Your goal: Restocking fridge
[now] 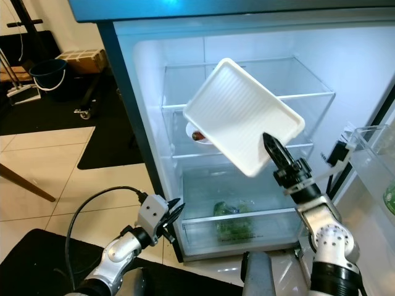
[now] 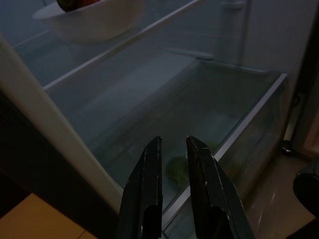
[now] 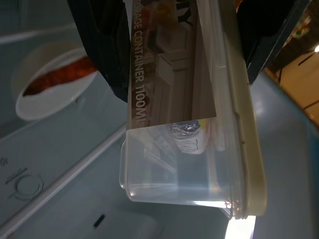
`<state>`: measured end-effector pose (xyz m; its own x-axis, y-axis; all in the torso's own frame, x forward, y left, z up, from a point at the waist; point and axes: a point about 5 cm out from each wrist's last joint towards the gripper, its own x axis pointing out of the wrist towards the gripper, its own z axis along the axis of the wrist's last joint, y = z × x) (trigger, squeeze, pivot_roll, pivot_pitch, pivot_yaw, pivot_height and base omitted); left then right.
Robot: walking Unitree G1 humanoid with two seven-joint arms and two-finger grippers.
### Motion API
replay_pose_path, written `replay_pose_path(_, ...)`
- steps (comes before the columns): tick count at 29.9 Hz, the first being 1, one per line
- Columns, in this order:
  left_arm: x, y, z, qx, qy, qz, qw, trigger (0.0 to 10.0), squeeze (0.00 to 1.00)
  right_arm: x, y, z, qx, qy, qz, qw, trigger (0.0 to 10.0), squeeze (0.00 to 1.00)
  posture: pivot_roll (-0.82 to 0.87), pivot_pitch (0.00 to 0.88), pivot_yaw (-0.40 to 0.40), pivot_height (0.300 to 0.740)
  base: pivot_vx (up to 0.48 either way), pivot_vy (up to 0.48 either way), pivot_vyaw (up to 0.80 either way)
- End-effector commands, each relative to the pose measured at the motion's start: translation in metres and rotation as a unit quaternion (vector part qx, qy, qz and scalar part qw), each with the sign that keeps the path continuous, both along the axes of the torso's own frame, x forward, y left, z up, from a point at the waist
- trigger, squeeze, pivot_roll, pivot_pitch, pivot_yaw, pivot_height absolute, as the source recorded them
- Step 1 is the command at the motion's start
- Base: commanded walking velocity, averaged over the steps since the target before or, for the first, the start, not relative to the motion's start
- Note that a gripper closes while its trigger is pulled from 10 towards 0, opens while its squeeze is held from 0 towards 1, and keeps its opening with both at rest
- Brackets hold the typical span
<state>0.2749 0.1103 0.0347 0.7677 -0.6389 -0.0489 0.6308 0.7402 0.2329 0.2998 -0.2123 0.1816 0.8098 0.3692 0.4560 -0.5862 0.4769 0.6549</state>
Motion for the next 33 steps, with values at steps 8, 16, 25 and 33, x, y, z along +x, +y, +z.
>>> replay_pose_path(8,0.001,-0.004,0.005,-0.006,-0.018,-0.001,1.000,10.0,0.00,0.015,0.016,0.014,-0.005,0.011,-0.023,1.000,10.0,0.00,-0.11,0.000,0.029,0.431,0.000,0.000,0.00)
replay_pose_path(16,0.005,-0.010,0.012,-0.025,-0.033,0.005,0.999,10.0,0.00,0.041,0.025,0.024,0.006,0.049,-0.080,0.996,10.0,0.00,-0.10,0.000,0.020,0.431,0.000,0.000,0.00)
replay_pose_path(25,0.008,-0.008,0.017,-0.036,-0.042,0.020,0.998,10.0,0.00,0.058,0.023,0.033,0.007,0.068,-0.114,0.991,10.0,0.00,-0.09,0.000,0.006,0.431,0.000,0.000,0.00)
replay_pose_path(33,0.007,-0.013,0.016,-0.042,-0.043,0.021,0.998,10.0,0.00,0.075,0.028,0.045,0.016,0.084,-0.131,0.988,10.0,0.00,-0.09,0.000,-0.002,0.431,0.000,0.000,0.00)
